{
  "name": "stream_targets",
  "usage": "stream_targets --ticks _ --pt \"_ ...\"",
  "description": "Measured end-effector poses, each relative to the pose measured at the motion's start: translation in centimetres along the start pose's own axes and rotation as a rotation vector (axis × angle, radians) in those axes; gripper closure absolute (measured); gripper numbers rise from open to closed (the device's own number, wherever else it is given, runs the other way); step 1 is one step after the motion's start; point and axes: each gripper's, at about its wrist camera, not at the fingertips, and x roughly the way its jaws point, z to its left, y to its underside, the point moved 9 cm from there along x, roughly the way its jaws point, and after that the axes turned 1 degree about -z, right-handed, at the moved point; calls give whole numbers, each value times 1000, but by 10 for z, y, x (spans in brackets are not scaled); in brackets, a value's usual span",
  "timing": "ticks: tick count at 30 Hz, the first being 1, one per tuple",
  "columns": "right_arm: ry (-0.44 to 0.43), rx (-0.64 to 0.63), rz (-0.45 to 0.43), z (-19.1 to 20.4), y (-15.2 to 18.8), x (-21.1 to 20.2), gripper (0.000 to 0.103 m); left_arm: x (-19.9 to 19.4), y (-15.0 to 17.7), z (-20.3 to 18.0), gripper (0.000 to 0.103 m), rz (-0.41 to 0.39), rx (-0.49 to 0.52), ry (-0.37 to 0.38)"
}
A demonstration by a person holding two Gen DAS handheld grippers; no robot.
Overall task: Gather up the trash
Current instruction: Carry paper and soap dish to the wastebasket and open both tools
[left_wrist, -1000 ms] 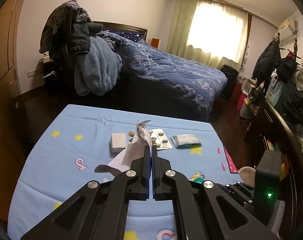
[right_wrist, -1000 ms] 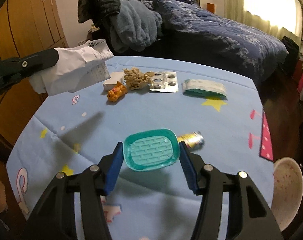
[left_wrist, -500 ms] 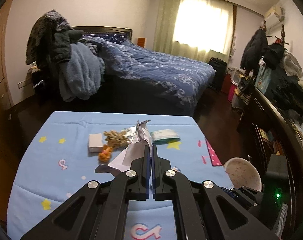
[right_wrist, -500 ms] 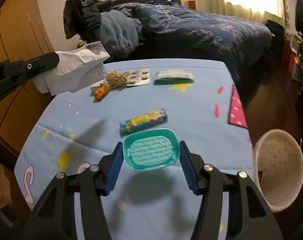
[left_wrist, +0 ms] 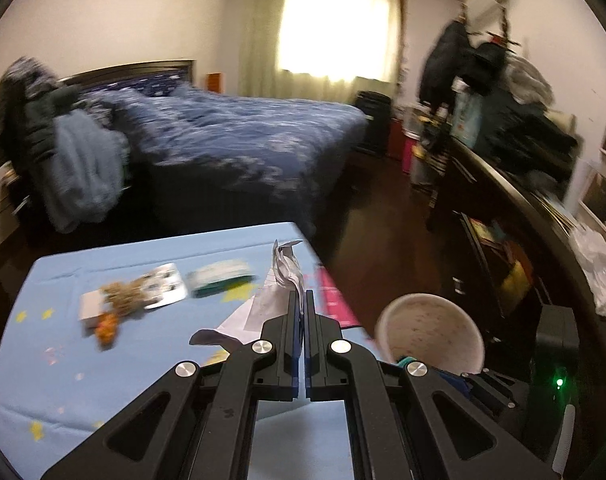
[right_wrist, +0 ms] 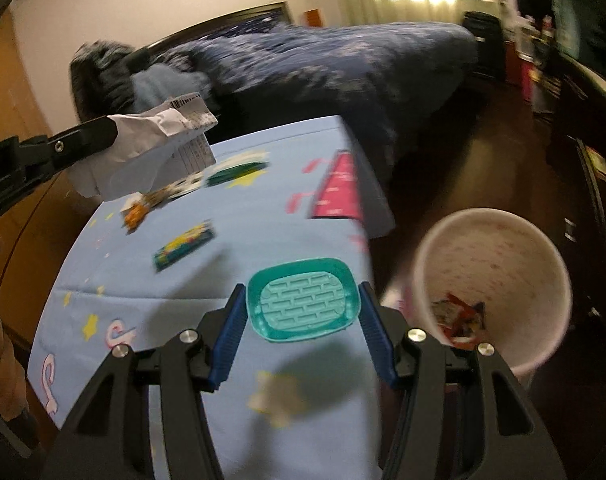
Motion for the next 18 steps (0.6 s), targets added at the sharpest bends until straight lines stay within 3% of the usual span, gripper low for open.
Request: stream_targets --ticks 8,18 --pt "104 119 -51 -78 -4 -24 47 30 -3 -85 101 21 117 127" --pt "216 234 -76 -162 -2 -32 47 71 -1 -156 101 61 206 216"
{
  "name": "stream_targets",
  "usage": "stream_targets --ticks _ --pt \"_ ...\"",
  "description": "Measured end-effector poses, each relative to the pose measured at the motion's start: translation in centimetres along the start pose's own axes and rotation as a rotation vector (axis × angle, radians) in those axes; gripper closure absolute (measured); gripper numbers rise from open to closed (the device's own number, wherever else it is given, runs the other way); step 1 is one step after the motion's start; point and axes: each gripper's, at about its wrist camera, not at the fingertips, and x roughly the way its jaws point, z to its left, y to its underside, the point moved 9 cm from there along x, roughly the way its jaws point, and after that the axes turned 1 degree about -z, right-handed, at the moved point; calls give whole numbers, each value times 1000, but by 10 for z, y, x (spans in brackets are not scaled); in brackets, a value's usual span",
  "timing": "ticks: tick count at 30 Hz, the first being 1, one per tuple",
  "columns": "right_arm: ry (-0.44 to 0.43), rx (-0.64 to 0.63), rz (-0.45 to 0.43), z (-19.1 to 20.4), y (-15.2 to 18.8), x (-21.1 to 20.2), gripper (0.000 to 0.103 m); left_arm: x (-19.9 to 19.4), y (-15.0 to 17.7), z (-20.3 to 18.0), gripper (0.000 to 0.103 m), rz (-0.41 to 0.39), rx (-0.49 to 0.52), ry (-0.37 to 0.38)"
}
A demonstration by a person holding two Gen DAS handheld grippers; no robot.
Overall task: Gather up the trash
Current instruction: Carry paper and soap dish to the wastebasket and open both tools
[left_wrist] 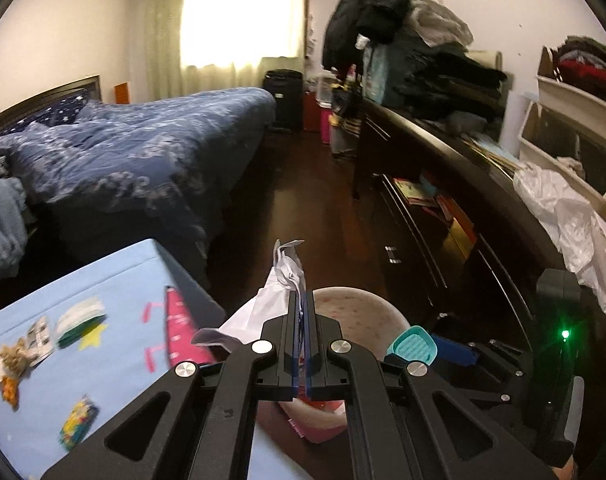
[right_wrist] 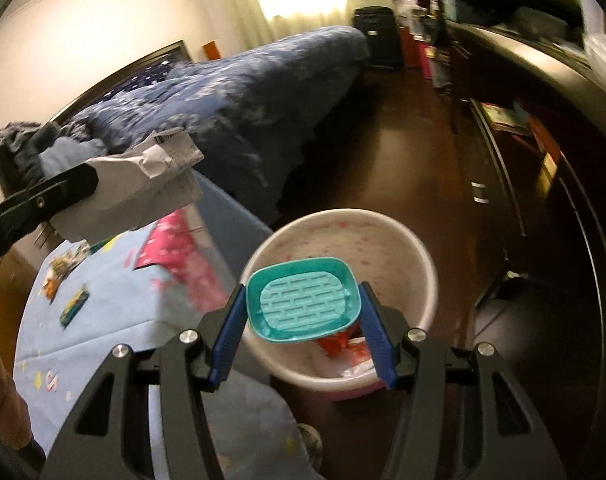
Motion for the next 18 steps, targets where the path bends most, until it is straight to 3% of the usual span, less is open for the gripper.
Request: stream_targets --ticks 8,11,13,14,15,17,18 --pt "48 -4 -5 -21 -6 20 47 44 4 -19 101 65 7 46" --pt "53 -11 -5 -23 -8 29 46 50 4 -20 95 69 -2 67" --pt "64 -22 -11 -23 -9 34 43 51 1 -21 76 60 -4 71" --pt "73 -29 -16 -23 -9 36 37 51 -1 -21 56 48 0 73" --pt "77 -35 -18 -23 -10 37 36 50 -3 -22 30 39 1 69" --pt "73 -44 -18 -22 -10 41 34 44 -10 -20 19 -6 4 55" --pt "71 -45 -19 -21 -9 42 34 39 -13 -20 19 -32 11 45"
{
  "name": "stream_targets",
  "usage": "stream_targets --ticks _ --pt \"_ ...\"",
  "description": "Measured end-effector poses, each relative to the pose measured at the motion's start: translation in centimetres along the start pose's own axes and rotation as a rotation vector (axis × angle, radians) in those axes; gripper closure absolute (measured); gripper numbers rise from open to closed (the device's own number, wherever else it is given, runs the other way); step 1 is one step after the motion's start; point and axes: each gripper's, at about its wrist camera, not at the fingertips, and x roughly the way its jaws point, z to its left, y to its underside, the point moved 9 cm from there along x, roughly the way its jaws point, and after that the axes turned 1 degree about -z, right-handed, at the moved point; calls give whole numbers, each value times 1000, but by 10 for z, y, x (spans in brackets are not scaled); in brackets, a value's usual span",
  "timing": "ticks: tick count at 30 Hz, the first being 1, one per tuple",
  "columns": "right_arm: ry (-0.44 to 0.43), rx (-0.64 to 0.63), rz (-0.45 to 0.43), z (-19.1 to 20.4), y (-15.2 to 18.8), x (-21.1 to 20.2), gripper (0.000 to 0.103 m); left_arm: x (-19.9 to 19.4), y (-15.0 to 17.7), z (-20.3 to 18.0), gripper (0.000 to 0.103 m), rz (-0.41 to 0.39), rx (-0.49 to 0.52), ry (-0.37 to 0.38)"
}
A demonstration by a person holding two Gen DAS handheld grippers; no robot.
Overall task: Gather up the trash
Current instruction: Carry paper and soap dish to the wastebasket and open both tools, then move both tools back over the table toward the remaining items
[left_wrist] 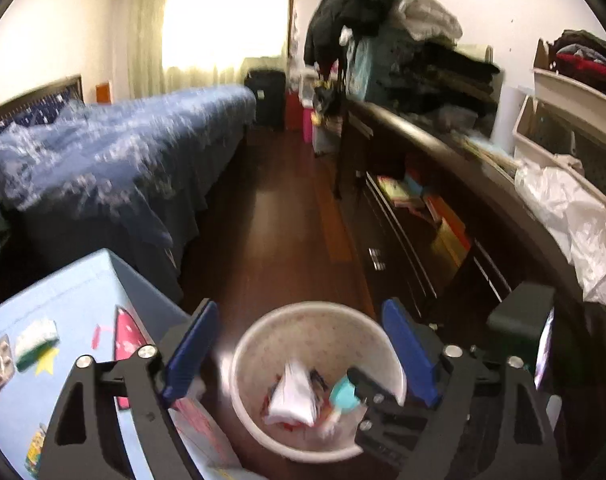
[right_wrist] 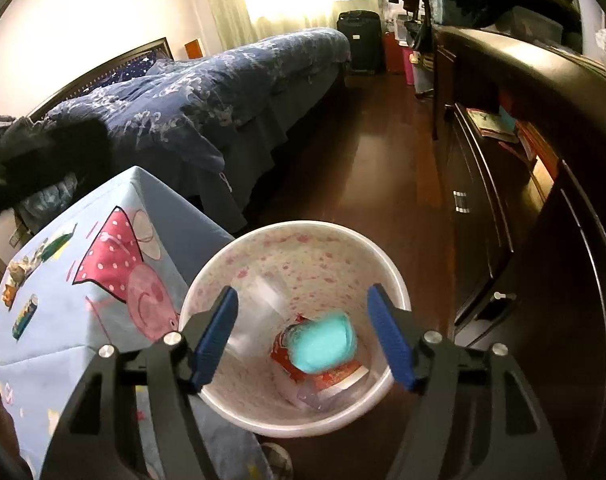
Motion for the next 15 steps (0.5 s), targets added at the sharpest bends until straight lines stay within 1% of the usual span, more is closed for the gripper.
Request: stream_targets --ticks 1,3,5,7,12,15 --pt "0 -2 0 0 0 1 33 -4 -3 1 18 -15 10 -12" --pt "3 -6 3 1 0 2 33 -9 -8 4 11 -35 14 -32" --pt "2 -7 2 3 1 1 33 -13 -11 8 9 -43 7 -38" --pt "0 -9 1 4 0 0 33 -19 -12 17 5 -55 -7 -58" --pt "-4 -19 -1 13 1 -7 32 -33 -11 39 4 -63 -49 -109" --pt "-19 -25 -3 21 1 -15 32 -43 -4 60 4 -60 -82 -160"
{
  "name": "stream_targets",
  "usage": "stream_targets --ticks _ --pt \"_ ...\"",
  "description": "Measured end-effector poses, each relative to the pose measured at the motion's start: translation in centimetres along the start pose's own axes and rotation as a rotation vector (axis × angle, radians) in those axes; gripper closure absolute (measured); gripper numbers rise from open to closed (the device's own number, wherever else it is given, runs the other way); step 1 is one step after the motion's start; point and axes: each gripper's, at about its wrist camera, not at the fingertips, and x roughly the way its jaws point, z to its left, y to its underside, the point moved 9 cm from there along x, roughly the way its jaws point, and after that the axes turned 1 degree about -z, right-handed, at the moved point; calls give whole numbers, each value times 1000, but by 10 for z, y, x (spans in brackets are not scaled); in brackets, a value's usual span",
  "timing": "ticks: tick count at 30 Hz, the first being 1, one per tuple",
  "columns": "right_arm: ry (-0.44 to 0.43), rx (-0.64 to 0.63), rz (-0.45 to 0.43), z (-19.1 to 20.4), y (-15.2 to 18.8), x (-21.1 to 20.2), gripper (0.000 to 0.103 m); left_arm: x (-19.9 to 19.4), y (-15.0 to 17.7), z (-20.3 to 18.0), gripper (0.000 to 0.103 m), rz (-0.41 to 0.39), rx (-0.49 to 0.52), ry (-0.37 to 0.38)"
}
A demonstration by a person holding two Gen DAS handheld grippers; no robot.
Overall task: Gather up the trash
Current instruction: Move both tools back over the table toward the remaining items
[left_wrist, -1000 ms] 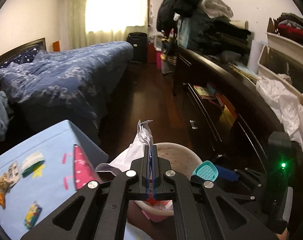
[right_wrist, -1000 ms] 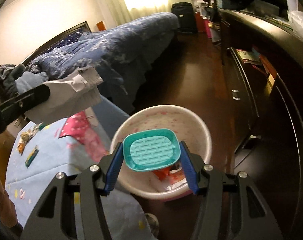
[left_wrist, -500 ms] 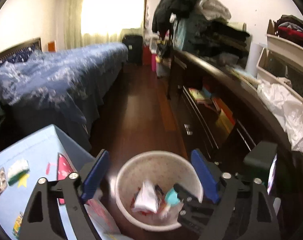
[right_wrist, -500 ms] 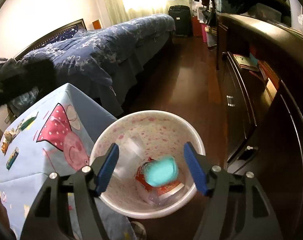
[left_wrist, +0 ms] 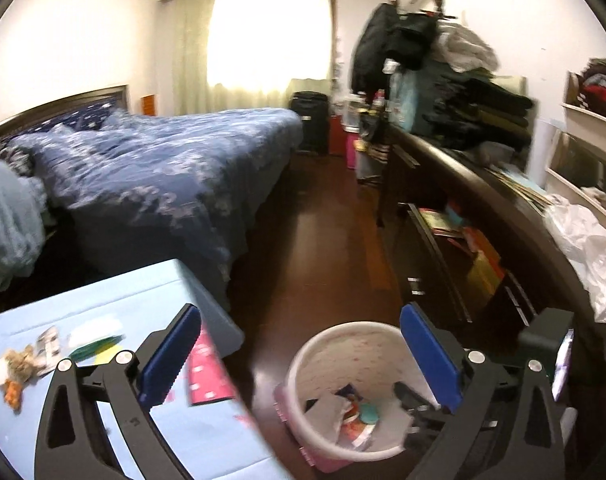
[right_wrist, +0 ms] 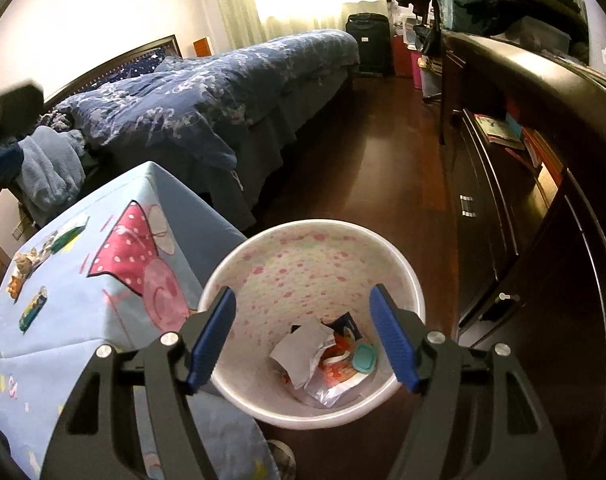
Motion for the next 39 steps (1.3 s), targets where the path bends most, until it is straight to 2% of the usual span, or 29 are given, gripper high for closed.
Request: stream_targets --ticks 5,9,13,19,22,26,34,36,38,39 --pt "-52 -35 -4 29 1 -14 29 -14 16 55 4 10 -60 -140" --pt "-110 -91 -4 68 2 -23 26 -23 39 110 4 55 -101 -269" --pt "-176 -180 8 121 9 -31 23 -35 66 166 4 105 -191 -345" --pt "-245 -291 26 184 19 -34 22 -49 91 251 4 145 -260 -494" --pt "-265 -336 28 212 24 -36 22 -49 98 283 4 162 -288 -516" --pt "-287 -377 39 245 31 -34 22 -41 117 315 4 210 -353 -479" --pt "-298 -422 85 282 39 -17 22 -21 129 325 11 251 -349 -449" --pt "-301 -427 99 291 41 -11 22 -17 133 326 30 269 -351 -437" --pt "-305 -433 110 297 42 -5 22 -14 137 329 39 288 -355 -431" --pt "-310 -438 115 301 42 -1 22 -12 139 330 48 296 -364 -422"
